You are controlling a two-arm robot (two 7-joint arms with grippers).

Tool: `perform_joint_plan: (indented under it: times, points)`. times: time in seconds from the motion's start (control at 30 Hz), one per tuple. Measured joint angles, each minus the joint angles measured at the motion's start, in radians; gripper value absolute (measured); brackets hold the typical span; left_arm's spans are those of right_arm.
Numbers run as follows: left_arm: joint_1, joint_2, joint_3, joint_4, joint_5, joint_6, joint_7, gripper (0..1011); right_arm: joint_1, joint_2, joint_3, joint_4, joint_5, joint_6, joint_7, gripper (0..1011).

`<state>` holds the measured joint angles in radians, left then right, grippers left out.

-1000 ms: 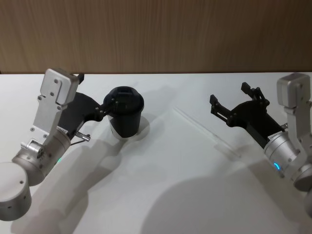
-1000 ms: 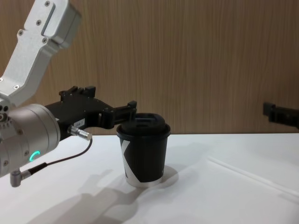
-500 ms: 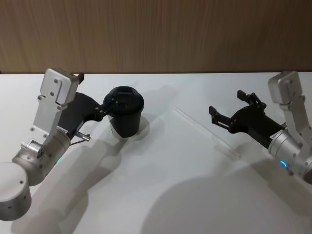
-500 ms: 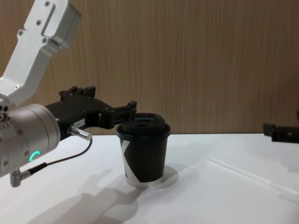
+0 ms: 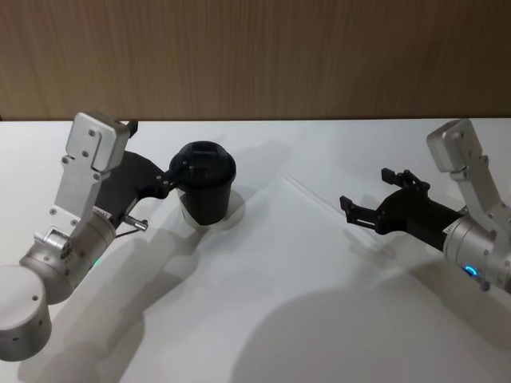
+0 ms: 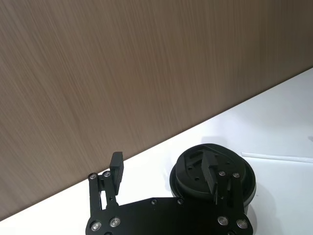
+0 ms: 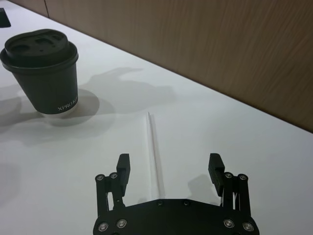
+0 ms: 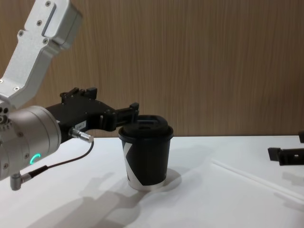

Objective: Pick up the straw with one hand, pass it to the other hand, and insert it into the cup.

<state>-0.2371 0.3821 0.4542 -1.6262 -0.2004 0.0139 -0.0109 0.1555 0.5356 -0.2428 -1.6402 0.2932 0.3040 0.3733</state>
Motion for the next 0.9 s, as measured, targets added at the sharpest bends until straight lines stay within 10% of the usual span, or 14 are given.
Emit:
perform_joint_plan:
  times: [0.9]
  points:
    - [0.0,0.0,0.0,0.0,0.0,0.0,0.0,1003,0.061,0.035,-0.026,0.076,0.084,0.086,0.118,1001]
